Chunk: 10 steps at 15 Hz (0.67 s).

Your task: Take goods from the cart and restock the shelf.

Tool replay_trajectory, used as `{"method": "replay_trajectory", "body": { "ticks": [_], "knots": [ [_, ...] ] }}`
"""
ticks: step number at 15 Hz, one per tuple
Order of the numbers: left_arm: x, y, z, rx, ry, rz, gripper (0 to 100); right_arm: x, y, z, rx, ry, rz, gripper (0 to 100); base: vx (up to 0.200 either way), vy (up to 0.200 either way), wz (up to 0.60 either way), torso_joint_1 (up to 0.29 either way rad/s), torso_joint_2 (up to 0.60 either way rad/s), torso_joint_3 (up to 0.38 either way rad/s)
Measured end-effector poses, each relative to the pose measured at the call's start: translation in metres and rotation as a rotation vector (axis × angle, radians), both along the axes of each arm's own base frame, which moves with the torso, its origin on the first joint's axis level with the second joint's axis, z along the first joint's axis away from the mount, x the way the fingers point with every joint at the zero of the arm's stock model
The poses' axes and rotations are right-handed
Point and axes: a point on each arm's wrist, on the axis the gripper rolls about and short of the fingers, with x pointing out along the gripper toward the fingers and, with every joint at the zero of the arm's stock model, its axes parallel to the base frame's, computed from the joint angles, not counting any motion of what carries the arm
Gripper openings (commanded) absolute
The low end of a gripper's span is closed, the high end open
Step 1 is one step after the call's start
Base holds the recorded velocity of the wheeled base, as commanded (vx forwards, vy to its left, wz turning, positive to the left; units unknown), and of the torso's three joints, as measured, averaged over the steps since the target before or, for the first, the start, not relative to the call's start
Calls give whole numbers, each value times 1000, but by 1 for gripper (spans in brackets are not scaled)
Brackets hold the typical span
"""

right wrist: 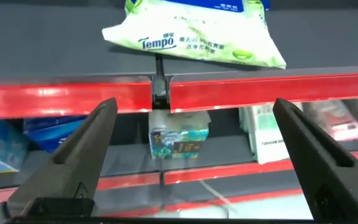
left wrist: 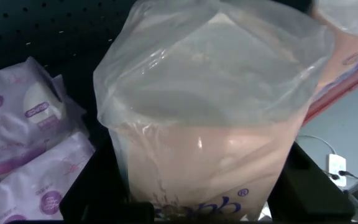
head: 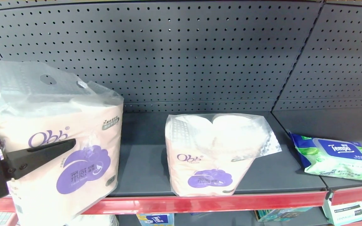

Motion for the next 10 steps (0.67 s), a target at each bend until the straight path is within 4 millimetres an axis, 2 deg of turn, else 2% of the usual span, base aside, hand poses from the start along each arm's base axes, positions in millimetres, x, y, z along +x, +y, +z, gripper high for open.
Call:
{"method": "replay_trajectory", "body": {
  "ticks": [3, 6, 10],
  "knots": [
    [1, -1, 5, -15, -29, -11, 0, -9, -1, -14, 32, -59, -130, 100, 0, 0, 0, 0, 0, 0],
    [7, -3, 13, -28, -66, -15, 0, -11, -3, -17, 33, -91, -228, 100, 0, 0, 0, 0, 0, 0],
    [12, -5, 17, -36, -64, -44, 0, -11, -1, -18, 67, -79, 17, 100, 0, 0, 0, 0, 0, 0]
  ]
}}
